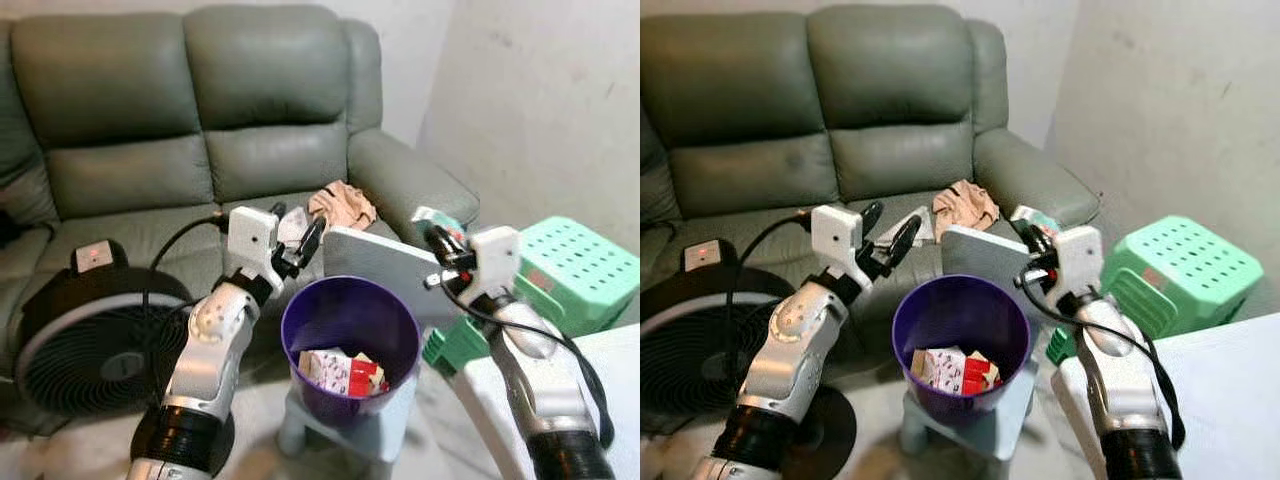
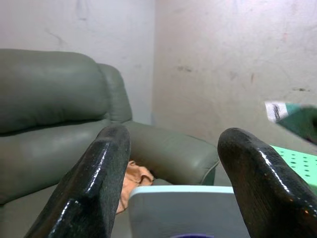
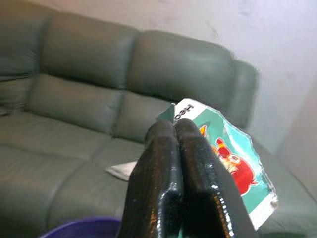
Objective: Picking trash to rubbish bin
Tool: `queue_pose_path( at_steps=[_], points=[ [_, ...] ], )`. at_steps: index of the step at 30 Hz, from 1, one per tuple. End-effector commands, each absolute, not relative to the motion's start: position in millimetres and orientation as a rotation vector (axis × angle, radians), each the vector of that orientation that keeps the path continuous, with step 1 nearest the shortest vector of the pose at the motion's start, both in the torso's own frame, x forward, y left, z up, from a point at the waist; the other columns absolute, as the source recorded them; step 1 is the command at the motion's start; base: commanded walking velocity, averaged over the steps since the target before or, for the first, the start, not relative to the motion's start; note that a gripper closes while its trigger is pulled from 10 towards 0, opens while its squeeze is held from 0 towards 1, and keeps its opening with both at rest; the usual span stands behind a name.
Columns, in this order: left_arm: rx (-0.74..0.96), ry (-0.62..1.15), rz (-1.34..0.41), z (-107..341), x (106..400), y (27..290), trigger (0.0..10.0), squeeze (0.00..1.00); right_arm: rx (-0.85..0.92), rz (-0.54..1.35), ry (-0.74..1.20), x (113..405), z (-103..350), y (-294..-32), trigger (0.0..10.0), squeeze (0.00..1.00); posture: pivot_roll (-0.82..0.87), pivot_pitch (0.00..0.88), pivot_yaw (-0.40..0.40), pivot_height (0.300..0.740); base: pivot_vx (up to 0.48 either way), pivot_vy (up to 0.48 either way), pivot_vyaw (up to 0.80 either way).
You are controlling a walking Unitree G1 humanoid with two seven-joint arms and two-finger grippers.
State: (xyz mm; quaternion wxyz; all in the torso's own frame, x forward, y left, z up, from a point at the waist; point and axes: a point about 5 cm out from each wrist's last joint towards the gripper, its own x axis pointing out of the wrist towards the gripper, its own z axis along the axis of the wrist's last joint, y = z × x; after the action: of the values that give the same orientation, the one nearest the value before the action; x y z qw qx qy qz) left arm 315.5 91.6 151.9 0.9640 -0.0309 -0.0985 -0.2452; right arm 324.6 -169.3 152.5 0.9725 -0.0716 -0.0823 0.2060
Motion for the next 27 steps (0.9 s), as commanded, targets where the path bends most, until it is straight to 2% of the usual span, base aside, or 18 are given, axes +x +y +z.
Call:
queue_pose_path(
  at_steps=[1,14,27],
  points=[
    [-0.064,-0.222,-0.536,157.0,310.8,83.0,10.0,0.00,-0.184,0.428,-0.150,331.7,151.4,-173.1,10.0,0.00,0.09,0.000,-0.036,0.740,0.000,0.000,0.00],
    [-0.116,-0.255,-0.626,160.6,285.2,56.7,10.0,0.00,-0.235,0.509,-0.003,359.7,131.8,-163.3,10.0,0.00,0.13,0.040,-0.096,0.740,0.000,0.000,0.00],
    [-0.166,-0.228,-0.599,152.6,262.8,47.6,10.0,0.00,-0.244,0.546,0.157,364.0,105.0,-150.1,10.0,0.00,0.13,0.094,-0.150,0.740,0.000,0.000,0.00]
  ],
)
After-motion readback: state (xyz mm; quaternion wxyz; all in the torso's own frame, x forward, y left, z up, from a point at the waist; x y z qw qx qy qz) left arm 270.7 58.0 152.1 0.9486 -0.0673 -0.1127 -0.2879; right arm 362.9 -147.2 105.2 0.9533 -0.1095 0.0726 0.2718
